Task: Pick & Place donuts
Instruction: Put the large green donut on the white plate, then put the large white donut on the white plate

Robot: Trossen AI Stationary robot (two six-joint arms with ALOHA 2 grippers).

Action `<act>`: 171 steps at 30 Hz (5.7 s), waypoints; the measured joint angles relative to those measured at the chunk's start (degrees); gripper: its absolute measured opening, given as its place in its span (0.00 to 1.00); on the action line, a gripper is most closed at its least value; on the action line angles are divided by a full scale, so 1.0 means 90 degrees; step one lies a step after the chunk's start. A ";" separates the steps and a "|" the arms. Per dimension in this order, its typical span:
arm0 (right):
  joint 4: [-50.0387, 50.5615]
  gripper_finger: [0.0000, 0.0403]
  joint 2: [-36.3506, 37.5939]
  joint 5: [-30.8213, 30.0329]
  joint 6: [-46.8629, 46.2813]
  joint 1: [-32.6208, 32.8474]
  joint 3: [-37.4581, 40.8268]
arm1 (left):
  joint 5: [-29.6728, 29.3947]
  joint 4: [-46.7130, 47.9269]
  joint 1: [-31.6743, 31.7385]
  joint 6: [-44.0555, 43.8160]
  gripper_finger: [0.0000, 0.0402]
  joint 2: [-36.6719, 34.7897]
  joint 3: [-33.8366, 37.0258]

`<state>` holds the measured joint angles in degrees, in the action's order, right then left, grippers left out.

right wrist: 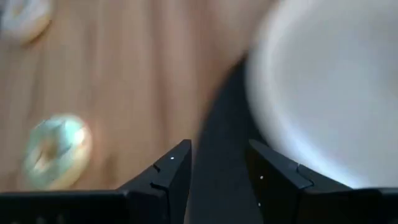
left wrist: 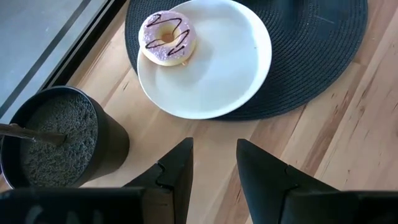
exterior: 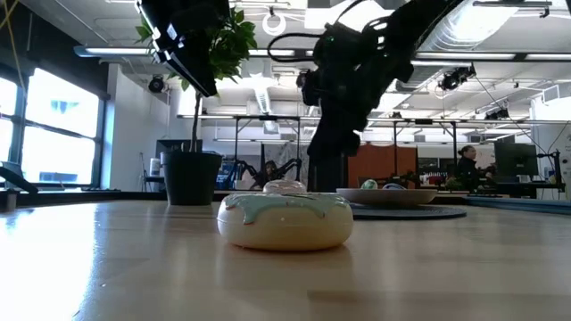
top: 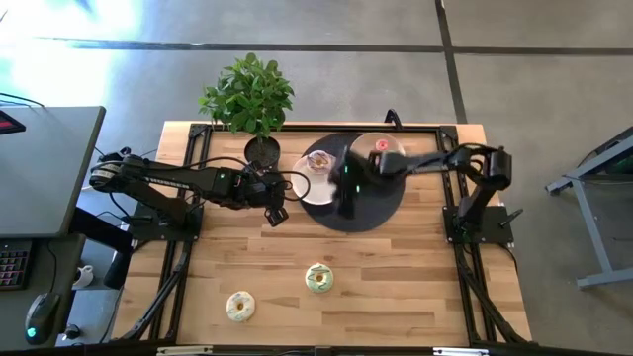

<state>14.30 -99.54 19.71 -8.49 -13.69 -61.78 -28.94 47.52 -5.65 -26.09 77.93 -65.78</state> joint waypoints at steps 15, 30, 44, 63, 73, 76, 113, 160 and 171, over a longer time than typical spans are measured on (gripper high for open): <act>-0.2947 0.36 -0.0245 -0.1718 -0.2396 0.2706 0.1140 | -0.0008 -0.0135 0.0000 0.0037 0.30 0.0002 0.0000; -0.2914 0.36 -0.1101 -0.1977 -0.3200 0.3544 0.0751 | 0.0540 0.0323 -0.1472 -0.0966 0.30 0.0005 -0.0005; -0.3139 0.05 -0.1079 -0.1708 -0.3109 0.3501 0.0749 | 0.0071 0.0963 -0.4592 -0.4031 0.30 0.0024 0.0283; -0.1232 0.02 0.0902 -0.2484 -0.0528 -0.0524 0.0736 | -0.0238 -0.1306 -0.5498 -0.4968 0.30 0.0022 0.1985; -0.1335 0.02 0.0154 -0.1130 -0.0628 -0.1560 0.0745 | -0.0569 -0.1663 -0.5498 -0.4990 0.30 0.0019 0.2232; -0.1302 0.03 0.0131 -0.1135 -0.0649 -0.1522 0.0746 | -0.0583 -0.1663 -0.5496 -0.4995 0.30 0.0019 0.2232; 0.0448 0.28 0.1610 -0.1863 -0.0582 -0.0825 0.0741 | -0.0120 -0.1670 -0.5493 -0.4873 0.30 0.0019 0.2239; 0.0236 0.28 0.2037 -0.2295 -0.0569 0.0706 0.0741 | 0.2314 -0.0497 -0.4362 -0.3545 0.01 0.1574 0.0631; 0.0022 0.28 0.2035 -0.2293 -0.0551 0.0706 0.0741 | 0.0625 -0.0227 -0.3623 -0.2020 0.00 0.1571 0.0381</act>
<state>14.50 -81.23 -0.93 -13.45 -7.33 -55.11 -23.32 45.48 -38.26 -44.27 92.07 -62.35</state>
